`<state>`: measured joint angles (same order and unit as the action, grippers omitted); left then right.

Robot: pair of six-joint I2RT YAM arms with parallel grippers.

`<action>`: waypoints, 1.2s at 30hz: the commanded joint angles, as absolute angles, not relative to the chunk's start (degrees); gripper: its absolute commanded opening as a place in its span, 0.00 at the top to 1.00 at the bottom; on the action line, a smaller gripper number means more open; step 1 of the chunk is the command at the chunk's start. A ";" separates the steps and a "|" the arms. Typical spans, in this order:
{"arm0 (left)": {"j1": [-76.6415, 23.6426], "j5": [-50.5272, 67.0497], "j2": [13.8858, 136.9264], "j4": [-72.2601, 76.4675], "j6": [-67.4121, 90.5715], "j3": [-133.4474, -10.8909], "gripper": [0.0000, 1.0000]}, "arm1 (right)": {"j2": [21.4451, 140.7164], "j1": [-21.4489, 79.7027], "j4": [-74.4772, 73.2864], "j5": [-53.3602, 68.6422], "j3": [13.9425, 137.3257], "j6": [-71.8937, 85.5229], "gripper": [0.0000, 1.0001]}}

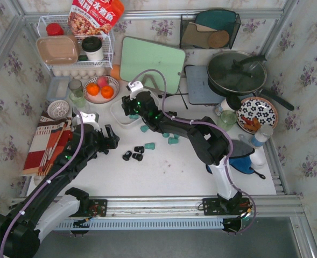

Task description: Mix the coffee capsules in the storage basket

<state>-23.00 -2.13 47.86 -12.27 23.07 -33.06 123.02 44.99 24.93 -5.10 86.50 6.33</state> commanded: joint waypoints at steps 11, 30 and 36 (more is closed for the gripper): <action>-23.01 -2.02 47.56 -11.71 23.55 -33.71 0.12 | 115.89 45.18 23.40 -10.65 80.80 7.17 0.32; -23.03 -1.37 47.10 -11.87 23.86 -33.78 0.12 | 97.14 45.18 0.48 -20.35 62.92 8.16 0.28; -23.03 -1.40 47.18 -11.83 23.82 -33.69 0.12 | 96.84 45.16 -2.93 -16.64 60.99 8.26 0.29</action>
<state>-23.00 -1.69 47.24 -12.34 23.68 -33.12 97.14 45.10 0.45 -19.05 61.78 7.68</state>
